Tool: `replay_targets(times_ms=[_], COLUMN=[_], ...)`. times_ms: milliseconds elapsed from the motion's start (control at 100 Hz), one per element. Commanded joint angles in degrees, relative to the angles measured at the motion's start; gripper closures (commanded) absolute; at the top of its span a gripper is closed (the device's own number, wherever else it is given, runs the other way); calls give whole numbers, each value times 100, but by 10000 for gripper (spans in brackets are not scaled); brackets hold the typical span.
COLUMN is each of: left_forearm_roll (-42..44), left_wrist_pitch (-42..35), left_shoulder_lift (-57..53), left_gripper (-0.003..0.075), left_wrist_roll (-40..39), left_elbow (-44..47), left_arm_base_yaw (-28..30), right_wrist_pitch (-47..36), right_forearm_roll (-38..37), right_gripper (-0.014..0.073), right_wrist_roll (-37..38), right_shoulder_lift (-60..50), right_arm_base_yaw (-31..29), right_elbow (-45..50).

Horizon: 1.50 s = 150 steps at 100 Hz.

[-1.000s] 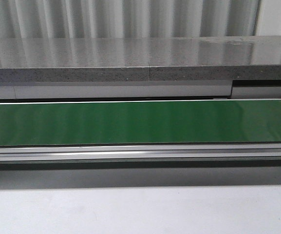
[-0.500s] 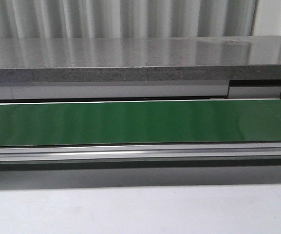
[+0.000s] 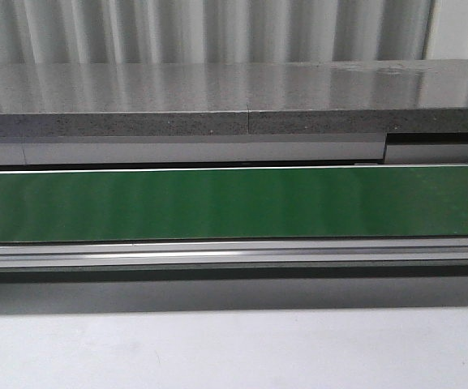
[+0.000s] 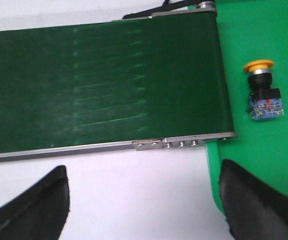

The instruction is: Move button from right to left

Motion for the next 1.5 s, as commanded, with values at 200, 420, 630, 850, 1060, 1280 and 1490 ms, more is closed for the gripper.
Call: replay_targets(times_ms=[200, 420, 630, 850, 1060, 1280, 1490], left_forearm_roll=[-12, -12, -12, -12, -12, -12, -12], left_wrist_pitch=[-446, -446, -446, -446, -446, -446, -446], left_shoulder_lift=[-202, -202, -202, -202, -202, -202, -202], left_gripper=[740, 740, 740, 740, 740, 740, 740], left_wrist_roll=[-7, -7, -7, -7, -7, -7, -7], left_elbow=[139, 139, 139, 139, 139, 139, 139], left_arm_base_yaw=[3, 3, 3, 3, 3, 3, 3], right_wrist_pitch=[-387, -704, -1330, -1643, -2073, -2433, -2486], right_forearm_roll=[-113, 786, 729, 724, 703, 596, 596], right_gripper=[2, 2, 2, 2, 2, 5, 280], right_wrist_roll=[-807, -1687, -1961, -2233, -2418, -2418, -2418], right_shoulder_lift=[999, 2046, 3051, 3846, 4428, 4830, 4960], right_arm_base_yaw=[-1506, -2426, -2768, -2987, -2959, -2959, -2959], right_elbow=[-790, -1191, -1211, -1218, -1218, -1229, -1233])
